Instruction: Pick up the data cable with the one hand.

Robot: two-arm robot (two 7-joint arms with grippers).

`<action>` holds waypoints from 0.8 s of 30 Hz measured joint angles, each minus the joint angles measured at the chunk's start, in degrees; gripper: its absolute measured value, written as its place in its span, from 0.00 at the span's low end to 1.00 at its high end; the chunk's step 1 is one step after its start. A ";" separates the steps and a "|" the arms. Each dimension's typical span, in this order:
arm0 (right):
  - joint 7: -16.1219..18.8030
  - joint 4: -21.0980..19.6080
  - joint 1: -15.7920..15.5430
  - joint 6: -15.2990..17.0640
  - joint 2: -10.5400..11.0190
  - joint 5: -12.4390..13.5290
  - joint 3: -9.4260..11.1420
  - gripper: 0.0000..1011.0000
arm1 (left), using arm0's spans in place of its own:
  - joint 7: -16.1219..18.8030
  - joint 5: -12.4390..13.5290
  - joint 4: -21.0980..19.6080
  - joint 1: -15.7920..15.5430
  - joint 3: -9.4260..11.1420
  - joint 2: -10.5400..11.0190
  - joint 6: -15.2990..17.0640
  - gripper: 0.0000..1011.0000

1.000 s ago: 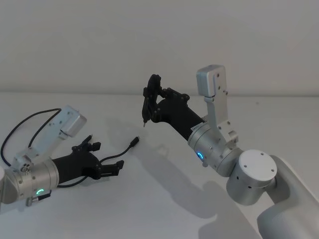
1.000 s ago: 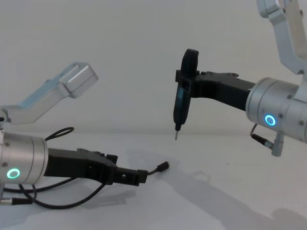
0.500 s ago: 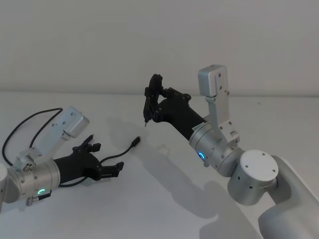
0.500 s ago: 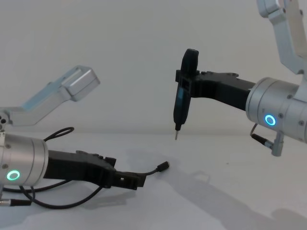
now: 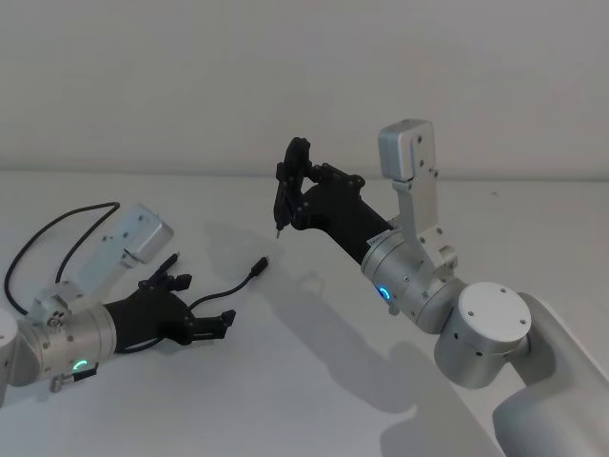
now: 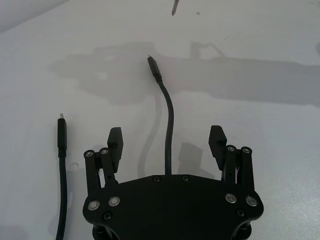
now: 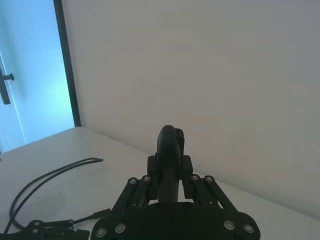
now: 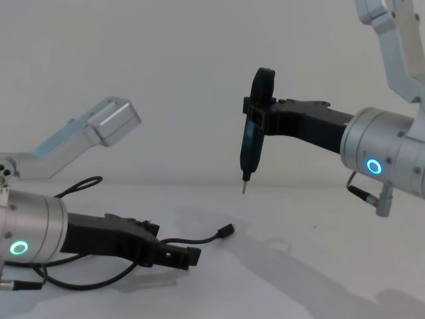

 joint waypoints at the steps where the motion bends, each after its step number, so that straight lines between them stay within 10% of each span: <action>1: 0.00 0.00 0.00 0.00 0.00 0.00 0.00 0.27 | 0.03 0.01 -0.01 0.01 0.01 0.00 0.03 0.99; 24: 0.00 0.00 0.00 0.00 0.00 0.00 0.00 0.27 | 0.28 0.18 -0.14 0.16 0.18 0.00 0.35 0.41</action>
